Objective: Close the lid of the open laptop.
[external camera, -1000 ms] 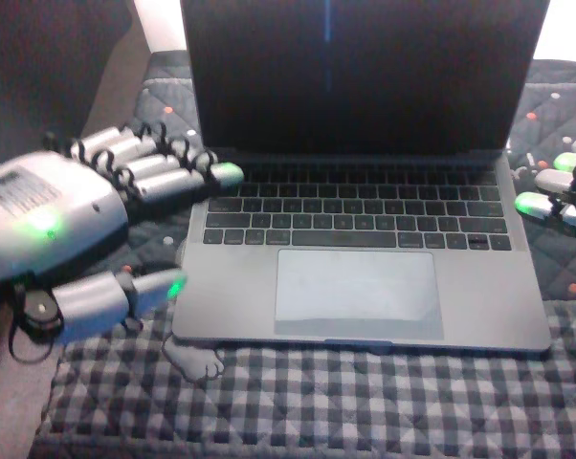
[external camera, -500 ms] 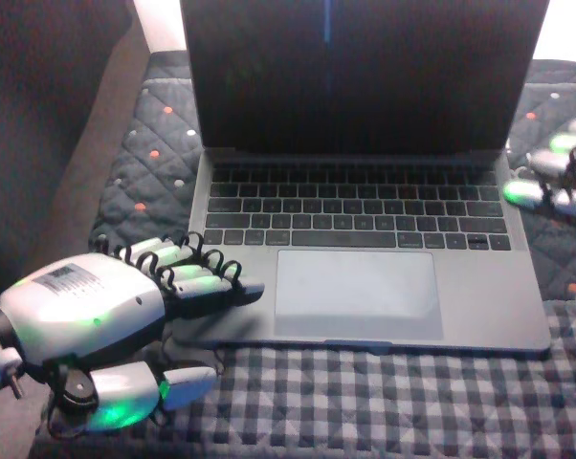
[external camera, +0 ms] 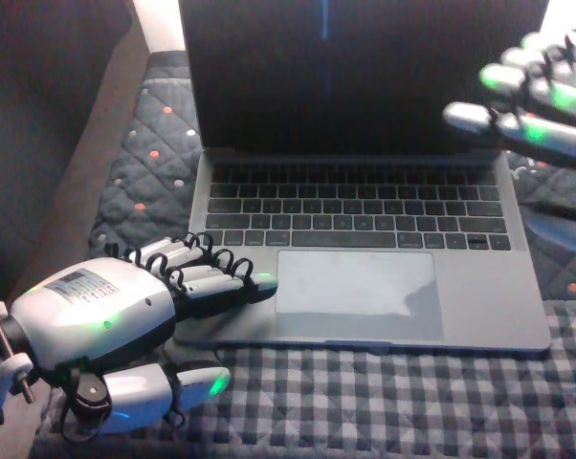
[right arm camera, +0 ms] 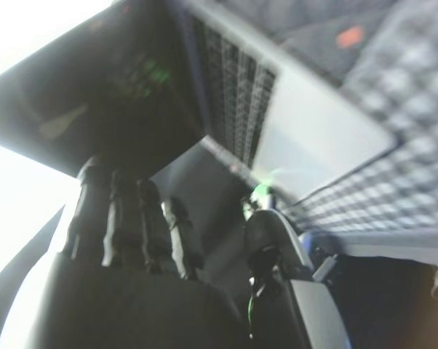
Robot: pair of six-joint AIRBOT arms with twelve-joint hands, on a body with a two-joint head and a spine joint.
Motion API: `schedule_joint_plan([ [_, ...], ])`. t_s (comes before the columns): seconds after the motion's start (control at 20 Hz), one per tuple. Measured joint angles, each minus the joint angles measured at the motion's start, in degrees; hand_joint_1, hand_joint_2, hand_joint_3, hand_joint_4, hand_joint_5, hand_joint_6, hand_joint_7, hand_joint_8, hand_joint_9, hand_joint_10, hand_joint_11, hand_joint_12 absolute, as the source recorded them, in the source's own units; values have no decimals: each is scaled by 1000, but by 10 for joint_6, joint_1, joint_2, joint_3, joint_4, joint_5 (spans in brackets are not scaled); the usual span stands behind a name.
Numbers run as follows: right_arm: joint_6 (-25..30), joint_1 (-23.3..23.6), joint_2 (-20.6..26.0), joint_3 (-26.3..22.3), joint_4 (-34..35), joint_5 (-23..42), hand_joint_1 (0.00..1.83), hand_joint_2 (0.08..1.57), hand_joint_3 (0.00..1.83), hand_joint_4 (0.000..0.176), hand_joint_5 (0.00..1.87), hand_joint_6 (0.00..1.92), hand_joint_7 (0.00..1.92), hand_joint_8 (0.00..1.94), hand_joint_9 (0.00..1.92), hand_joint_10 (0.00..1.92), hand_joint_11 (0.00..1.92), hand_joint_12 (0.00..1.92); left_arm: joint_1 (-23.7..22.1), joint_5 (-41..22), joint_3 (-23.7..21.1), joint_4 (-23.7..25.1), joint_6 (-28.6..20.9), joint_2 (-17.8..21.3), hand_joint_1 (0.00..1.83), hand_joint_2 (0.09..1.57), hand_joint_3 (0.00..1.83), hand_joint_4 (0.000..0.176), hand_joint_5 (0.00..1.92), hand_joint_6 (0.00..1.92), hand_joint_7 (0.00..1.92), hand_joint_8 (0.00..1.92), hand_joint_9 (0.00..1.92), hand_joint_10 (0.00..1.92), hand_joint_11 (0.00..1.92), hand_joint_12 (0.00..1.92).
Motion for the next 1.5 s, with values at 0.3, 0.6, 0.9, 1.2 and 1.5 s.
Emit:
schedule_joint_plan([
  [0.3, 0, 111, -43, 38, -14, -39, 271, 1407, 7, 90, 0, 0, 0, 0, 0, 0, 0, 0, 5, -7, 0, -4, -3, 0, 314, 1422, 0, 70, 175, 1, 200, 1, 27, 434, 0, 1108],
  [0.6, -2, 203, -79, 87, -10, -100, 416, 1398, 1, 122, 0, 0, 0, 0, 0, 0, 0, 0, 5, -17, 15, -4, -20, -19, 278, 1435, 1, 50, 190, 10, 207, 8, 26, 449, 0, 968],
  [0.9, -166, 308, -105, 111, 100, -191, 582, 1419, 2, 32, 0, 0, 0, 0, 0, 0, 0, 0, 5, -29, 23, -11, -34, -37, 360, 1411, 0, 29, 273, 18, 291, 18, 35, 642, 0, 1289],
  [1.2, -167, 308, -115, 139, 139, -246, 504, 1355, 0, 39, 0, 0, 0, 0, 7, 3, 39, 19, 5, -32, 26, -2, -40, -44, 350, 1401, 0, 57, 252, 6, 258, 1, 2, 593, 0, 1158],
  [1.5, -167, 308, -116, 128, 122, -258, 645, 1238, 2, 0, 110, 1660, 287, 1677, 350, 1887, 414, 1919, 7, -33, 26, -9, -43, -44, 339, 1399, 0, 63, 244, 3, 259, 0, 22, 567, 0, 1081],
])
